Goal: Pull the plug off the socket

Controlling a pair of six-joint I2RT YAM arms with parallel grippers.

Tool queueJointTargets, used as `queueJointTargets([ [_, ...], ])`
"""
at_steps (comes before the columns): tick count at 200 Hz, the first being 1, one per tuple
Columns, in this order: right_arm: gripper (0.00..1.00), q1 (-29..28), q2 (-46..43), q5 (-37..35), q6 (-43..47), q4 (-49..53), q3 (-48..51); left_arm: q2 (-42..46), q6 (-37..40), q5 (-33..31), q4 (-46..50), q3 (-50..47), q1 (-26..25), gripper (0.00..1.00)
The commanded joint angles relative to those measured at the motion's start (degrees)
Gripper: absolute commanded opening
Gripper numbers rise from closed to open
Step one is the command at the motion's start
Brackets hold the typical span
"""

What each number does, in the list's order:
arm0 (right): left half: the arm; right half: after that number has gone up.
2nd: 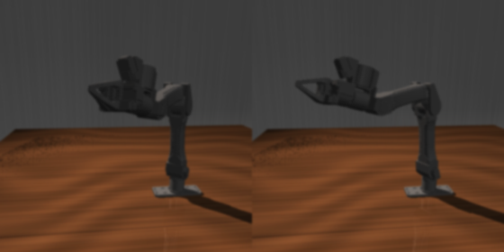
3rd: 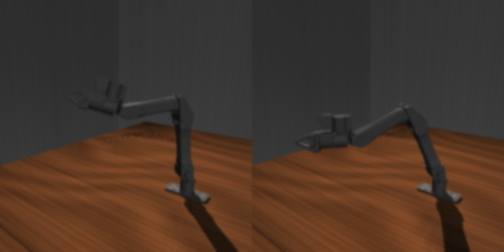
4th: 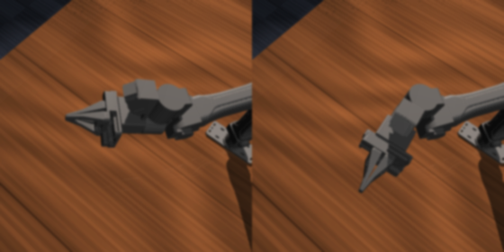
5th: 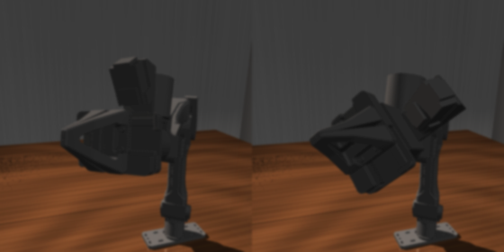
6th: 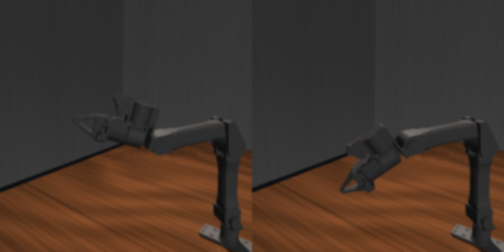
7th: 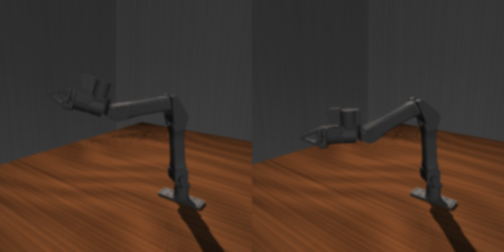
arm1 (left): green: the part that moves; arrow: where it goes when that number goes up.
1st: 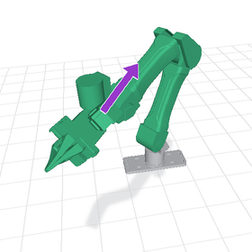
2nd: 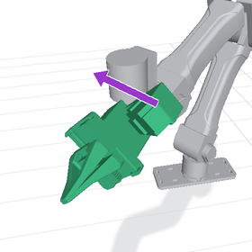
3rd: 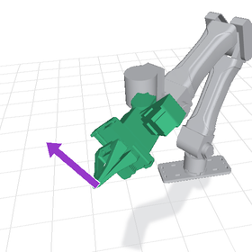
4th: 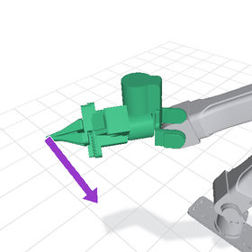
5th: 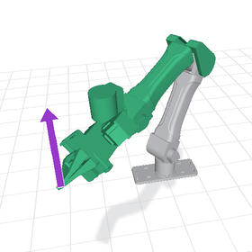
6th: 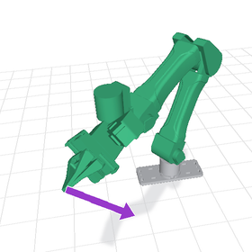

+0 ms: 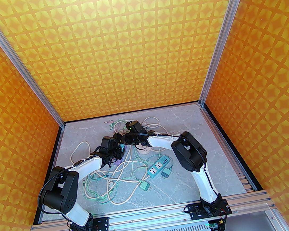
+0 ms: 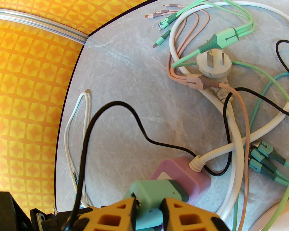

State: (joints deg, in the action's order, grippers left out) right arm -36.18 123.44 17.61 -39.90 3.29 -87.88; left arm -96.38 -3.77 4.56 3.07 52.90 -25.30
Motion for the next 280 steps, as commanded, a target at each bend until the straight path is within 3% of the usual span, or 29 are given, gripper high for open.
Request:
queueJointTargets([
  [1, 0.25, 0.0, 1.7, -0.5, 0.3, 2.0, 2.6, -0.4, 0.3, 0.1, 2.8, 1.6, -0.9, 0.19],
  [116, 0.23, 0.0, 0.5, -3.6, 2.8, 2.3, 9.2, 6.0, -3.5, -0.2, 6.7, 5.4, 0.6, 0.17],
  [165, 0.24, 0.0, -0.9, -3.0, 3.1, 2.0, 9.3, 11.3, -6.2, -0.3, 7.1, 3.8, 6.8, 0.15],
  [189, 0.29, 0.0, -2.7, -2.5, 3.5, 1.3, 9.2, 10.5, -9.8, -0.2, 7.4, 4.1, 11.2, 0.16],
  [236, 0.50, -0.1, -6.6, 0.0, 5.1, 1.9, 7.9, 4.6, -15.9, 1.0, 7.9, 5.1, 17.7, 0.17],
  [280, 0.61, -0.4, -10.6, 0.1, 5.4, 2.2, 9.6, -0.9, -19.0, 4.5, 8.2, 6.4, 20.1, 0.19],
])
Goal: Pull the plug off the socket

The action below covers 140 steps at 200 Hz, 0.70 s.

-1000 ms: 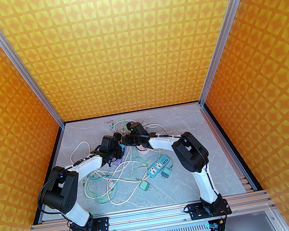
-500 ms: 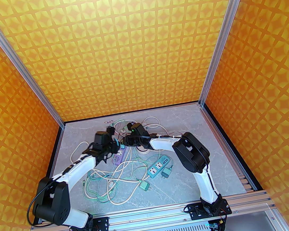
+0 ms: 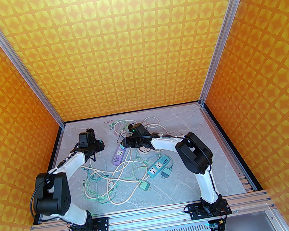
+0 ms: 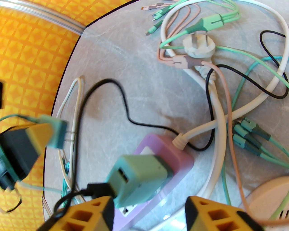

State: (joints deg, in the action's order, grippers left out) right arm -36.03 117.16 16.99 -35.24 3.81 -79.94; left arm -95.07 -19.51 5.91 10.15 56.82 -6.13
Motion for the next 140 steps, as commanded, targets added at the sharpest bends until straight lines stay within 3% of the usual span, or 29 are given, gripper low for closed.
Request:
queueJointTargets([
  [1, 0.62, -0.5, -4.5, 0.8, 0.8, 1.7, 1.7, -2.4, -3.3, 3.2, 1.1, 2.6, 1.0, 0.19],
  [34, 0.78, -0.9, -7.5, 0.2, 1.4, 2.2, 3.2, -6.1, -5.9, 8.0, -0.2, 2.8, 3.6, 0.21],
  [47, 0.98, -1.0, -8.7, -0.3, 1.6, 2.4, 3.8, -7.1, -7.3, 11.1, -1.7, 2.4, 4.9, 0.23],
  [86, 0.99, -1.1, -10.9, -1.1, 1.4, 2.3, 5.3, -8.8, -9.9, 15.7, -3.3, 1.5, 7.1, 0.31],
  [125, 0.99, -1.2, -11.5, -2.0, 1.3, 2.6, 5.6, -8.3, -9.9, 15.3, 1.1, 2.0, 8.0, 0.69],
  [140, 0.98, -1.2, -11.5, -2.1, 1.2, 2.4, 5.8, -7.3, -9.4, 14.5, 3.4, 2.1, 8.1, 0.75],
])
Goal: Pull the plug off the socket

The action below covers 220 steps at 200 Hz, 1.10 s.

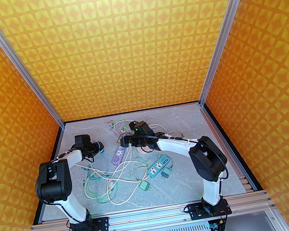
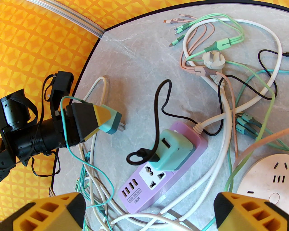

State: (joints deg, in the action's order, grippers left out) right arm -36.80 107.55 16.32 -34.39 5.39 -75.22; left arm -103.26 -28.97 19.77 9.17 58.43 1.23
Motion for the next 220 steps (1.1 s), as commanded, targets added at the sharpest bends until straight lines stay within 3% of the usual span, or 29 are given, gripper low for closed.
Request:
queueJointTargets([
  [1, 0.98, -0.5, -1.8, -1.5, 0.4, 0.9, 1.1, 1.0, 0.1, 0.6, 4.6, 0.5, 0.7, 0.75],
  [102, 0.99, -0.5, -1.9, -1.3, -0.4, -0.4, 1.8, 5.6, 6.5, -16.1, 29.8, 8.1, 0.4, 0.73],
  [154, 0.99, -0.5, -3.1, -1.2, -0.3, -1.1, 2.6, 4.2, 11.7, -18.2, 40.6, 14.3, -0.2, 0.70],
  [192, 0.99, -0.5, -4.3, -0.8, -0.3, -3.0, 3.8, -0.7, 17.1, -28.0, 51.0, 21.0, -2.7, 0.70],
  [220, 0.98, -0.5, -5.5, -1.0, 0.7, -1.9, 4.0, -2.8, 18.9, -36.2, 53.8, 23.0, -3.2, 0.70],
])
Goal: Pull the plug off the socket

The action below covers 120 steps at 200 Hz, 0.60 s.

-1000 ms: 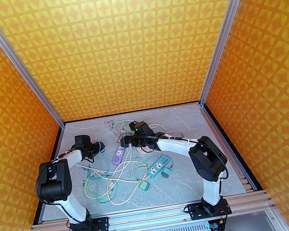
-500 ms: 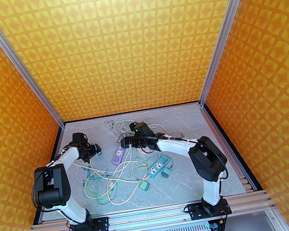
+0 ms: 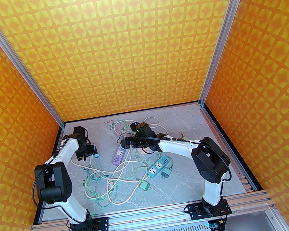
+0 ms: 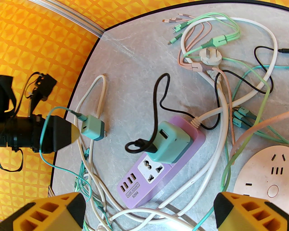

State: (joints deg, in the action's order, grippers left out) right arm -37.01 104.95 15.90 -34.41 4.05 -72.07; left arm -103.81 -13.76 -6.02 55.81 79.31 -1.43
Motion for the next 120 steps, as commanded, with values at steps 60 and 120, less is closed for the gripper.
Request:
queueJointTargets([
  [60, 0.98, -0.3, -3.5, -0.5, 0.4, -1.4, 1.8, -2.1, 1.8, -20.9, 4.6, 3.1, -1.1, 0.71],
  [120, 0.98, -0.3, -3.5, -1.7, 0.8, -1.2, 2.5, 15.5, -3.6, -8.5, -9.9, -1.7, -2.2, 0.99],
])
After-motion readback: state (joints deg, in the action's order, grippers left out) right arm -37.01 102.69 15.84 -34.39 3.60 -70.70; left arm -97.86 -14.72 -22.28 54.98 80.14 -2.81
